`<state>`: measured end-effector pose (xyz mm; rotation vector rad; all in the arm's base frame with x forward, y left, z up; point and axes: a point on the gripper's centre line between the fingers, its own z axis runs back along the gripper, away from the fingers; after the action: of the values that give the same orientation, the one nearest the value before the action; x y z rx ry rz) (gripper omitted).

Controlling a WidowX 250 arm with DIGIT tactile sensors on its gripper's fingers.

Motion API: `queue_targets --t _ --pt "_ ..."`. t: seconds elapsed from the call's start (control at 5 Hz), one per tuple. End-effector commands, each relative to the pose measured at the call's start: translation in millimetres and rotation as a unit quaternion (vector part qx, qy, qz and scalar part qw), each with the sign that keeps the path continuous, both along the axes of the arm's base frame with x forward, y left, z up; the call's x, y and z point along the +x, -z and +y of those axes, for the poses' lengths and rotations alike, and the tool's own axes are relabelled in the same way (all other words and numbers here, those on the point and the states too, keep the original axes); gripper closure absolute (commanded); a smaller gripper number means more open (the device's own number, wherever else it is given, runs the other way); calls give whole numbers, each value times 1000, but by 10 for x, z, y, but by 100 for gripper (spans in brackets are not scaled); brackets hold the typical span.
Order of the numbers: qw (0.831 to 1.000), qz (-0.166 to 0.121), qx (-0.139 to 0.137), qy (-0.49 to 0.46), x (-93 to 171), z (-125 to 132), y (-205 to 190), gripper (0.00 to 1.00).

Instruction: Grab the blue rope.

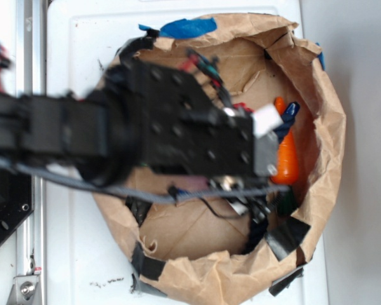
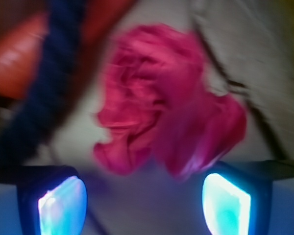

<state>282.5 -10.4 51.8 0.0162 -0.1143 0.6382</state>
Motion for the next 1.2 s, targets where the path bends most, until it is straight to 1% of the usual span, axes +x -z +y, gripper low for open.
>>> queue_targets --t 0.0,0.2,0.4,0.6,0.8,1.0 --pt "997 -63 -54 -4 269 -332 -344 0" --pt "995 -63 -73 9 273 -432 -378 0" --pt "993 -67 -91 20 226 -471 -415 0" --pt "992 -82 -95 27 173 -499 -443 0" --pt "987 -117 -109 21 158 -517 -416 0" --pt "986 -121 -112 19 177 -539 -284 0"
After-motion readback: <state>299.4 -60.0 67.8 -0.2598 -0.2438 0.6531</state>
